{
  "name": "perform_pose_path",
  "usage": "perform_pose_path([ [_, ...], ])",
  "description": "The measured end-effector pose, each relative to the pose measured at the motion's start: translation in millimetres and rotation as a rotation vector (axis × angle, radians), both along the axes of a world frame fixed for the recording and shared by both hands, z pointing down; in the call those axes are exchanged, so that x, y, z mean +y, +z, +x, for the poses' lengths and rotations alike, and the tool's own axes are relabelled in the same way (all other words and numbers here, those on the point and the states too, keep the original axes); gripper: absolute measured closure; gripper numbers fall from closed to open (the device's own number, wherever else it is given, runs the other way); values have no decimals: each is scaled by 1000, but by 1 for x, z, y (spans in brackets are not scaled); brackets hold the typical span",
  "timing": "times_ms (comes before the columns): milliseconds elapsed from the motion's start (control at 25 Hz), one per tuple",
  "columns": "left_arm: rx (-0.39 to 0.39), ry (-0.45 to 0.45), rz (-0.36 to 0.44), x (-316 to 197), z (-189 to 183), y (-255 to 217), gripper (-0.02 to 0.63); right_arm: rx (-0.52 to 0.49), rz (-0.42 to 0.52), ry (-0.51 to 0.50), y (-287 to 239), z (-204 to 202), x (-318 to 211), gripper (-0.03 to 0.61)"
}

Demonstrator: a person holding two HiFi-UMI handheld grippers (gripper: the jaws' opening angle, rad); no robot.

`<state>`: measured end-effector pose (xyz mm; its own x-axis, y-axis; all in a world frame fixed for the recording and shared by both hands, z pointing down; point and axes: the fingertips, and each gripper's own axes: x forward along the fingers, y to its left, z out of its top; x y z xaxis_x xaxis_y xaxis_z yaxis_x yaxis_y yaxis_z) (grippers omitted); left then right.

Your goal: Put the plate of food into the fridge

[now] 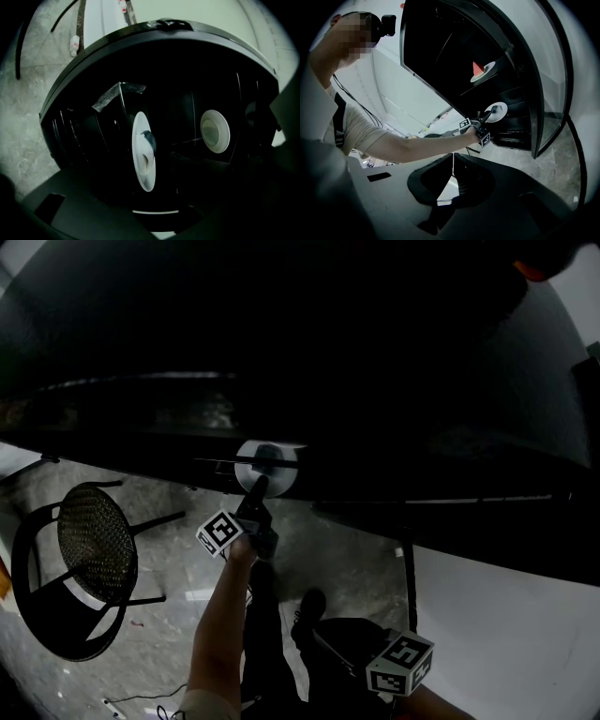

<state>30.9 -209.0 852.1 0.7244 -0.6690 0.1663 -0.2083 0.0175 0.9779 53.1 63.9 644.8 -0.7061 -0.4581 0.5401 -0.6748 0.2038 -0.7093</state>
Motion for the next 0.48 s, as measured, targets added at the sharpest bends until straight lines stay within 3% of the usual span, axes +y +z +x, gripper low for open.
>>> perform_pose_path([
  [480,-126,149,63,26,6,-9,356,-15,-6,-37,1,-13,-4,555],
])
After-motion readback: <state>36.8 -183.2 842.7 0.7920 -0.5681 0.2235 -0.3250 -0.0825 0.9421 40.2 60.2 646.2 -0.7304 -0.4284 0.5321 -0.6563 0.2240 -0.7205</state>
